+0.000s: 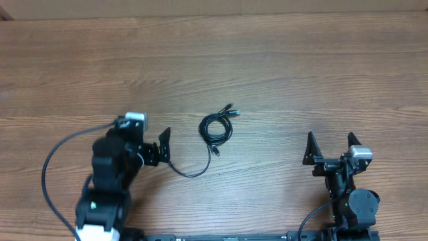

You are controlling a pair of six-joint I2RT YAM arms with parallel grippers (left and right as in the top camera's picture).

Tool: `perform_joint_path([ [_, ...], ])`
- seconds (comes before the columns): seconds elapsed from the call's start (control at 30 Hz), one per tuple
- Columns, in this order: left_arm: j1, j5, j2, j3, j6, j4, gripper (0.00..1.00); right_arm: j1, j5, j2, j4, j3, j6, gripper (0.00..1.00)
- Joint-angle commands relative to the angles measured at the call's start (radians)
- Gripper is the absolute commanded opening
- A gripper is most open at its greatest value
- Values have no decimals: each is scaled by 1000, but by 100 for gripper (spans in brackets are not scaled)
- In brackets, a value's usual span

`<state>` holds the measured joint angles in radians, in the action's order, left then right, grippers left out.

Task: Untangle cables
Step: 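Move the left gripper forward over the coiled black cables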

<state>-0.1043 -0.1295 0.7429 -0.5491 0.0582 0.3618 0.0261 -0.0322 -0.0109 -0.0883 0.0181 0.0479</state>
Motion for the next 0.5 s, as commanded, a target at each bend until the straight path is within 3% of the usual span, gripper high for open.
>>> perform_joint_path([
  [0.0, 6, -77, 129, -158, 18, 96, 99, -5, 0, 8, 7, -10, -8, 100],
  [0.27, 5, -240, 394, -463, 18, 372, 100, -5, 1, 8, 7, -10, -8, 100],
  [0.47, 6, -257, 462, -485, 18, 422, 100, -5, 1, 8, 7, -10, -8, 100],
])
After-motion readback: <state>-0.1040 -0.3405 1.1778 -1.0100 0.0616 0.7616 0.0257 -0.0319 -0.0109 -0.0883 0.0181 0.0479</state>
